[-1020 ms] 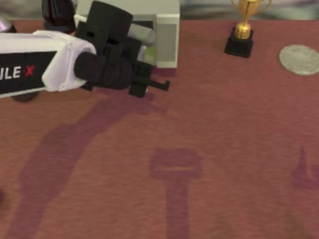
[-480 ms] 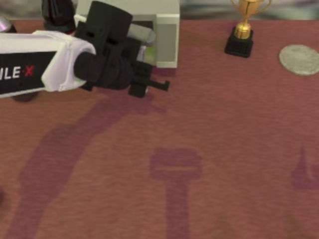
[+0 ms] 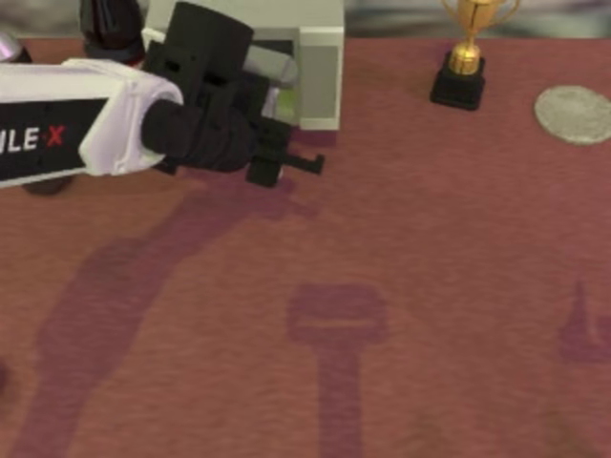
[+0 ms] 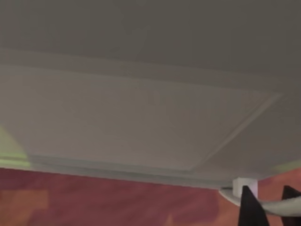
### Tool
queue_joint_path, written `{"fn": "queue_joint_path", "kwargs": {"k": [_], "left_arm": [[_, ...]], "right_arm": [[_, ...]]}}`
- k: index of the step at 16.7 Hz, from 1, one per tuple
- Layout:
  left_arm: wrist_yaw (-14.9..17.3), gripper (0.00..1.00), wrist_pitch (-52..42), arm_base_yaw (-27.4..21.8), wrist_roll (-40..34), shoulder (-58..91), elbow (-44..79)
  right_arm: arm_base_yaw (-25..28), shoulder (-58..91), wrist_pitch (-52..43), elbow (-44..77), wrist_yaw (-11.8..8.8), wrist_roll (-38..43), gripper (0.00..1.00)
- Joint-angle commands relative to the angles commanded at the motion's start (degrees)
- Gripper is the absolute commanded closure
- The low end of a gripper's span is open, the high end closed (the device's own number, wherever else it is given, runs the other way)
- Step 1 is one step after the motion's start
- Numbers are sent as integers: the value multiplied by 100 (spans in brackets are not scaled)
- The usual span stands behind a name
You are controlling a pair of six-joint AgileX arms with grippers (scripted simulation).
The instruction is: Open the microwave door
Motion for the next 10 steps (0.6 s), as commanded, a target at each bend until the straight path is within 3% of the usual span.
{"fn": "queue_joint_path", "kwargs": {"k": [10], "left_arm": [[292,100,39,128,339,-156,-206]], "right_arm": [[0,0,0,0,0,0,0]]}}
